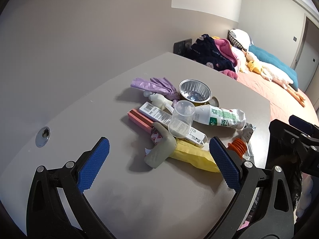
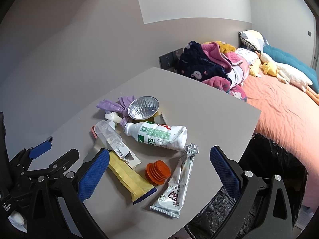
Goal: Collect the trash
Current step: 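Grasp the orange stacked cups with the right tool while the left tool grasps the grey-green foam piece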
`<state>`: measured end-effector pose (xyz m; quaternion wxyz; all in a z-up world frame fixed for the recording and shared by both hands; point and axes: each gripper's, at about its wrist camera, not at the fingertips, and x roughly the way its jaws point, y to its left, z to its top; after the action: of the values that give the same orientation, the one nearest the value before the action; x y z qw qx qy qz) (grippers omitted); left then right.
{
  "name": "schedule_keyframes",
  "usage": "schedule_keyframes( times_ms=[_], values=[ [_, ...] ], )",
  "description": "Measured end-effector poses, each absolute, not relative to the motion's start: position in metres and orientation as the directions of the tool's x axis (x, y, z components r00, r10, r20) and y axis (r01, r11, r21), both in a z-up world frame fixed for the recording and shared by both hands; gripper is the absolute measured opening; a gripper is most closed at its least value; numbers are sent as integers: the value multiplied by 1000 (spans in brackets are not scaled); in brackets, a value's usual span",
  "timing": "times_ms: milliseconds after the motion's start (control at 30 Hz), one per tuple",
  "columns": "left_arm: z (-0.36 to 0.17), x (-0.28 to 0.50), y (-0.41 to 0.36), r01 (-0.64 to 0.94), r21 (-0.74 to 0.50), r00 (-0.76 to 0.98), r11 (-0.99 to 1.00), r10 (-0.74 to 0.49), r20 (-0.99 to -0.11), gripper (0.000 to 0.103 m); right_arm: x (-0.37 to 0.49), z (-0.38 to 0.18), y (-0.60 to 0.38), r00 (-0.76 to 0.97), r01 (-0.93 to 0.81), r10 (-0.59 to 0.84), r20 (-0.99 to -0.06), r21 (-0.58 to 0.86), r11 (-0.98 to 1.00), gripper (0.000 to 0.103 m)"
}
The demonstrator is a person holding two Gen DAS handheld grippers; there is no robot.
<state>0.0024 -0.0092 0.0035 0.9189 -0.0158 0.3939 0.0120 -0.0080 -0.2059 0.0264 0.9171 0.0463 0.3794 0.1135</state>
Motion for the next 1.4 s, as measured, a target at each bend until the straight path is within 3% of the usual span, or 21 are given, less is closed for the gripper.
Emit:
schedule_keyframes(
  times_ms=[400,700,1033,1300,1400],
  values=[
    [-19,17,-4,-11,-39,671,999,-21,-741,97,-4,5,-206,655,-186,249,-713,168,968,99],
    [-39,34,5,-9,-56,640,998,-37,-767,97,12,-22,-199,565,-191,282,-776,209,959,69],
    [-59,56,11,6,-66,595,998,-57,-802,96,28,-49,-187,504,-167,281,-817,226,960,61],
    [-80,65,22,-7,-111,533,994,-90,-841,83,39,-67,-186,458,-135,312,-832,282,950,54],
    [-82,66,21,4,-113,534,994,-98,-840,75,43,-72,-185,447,-134,322,-835,293,947,47]
  ],
)
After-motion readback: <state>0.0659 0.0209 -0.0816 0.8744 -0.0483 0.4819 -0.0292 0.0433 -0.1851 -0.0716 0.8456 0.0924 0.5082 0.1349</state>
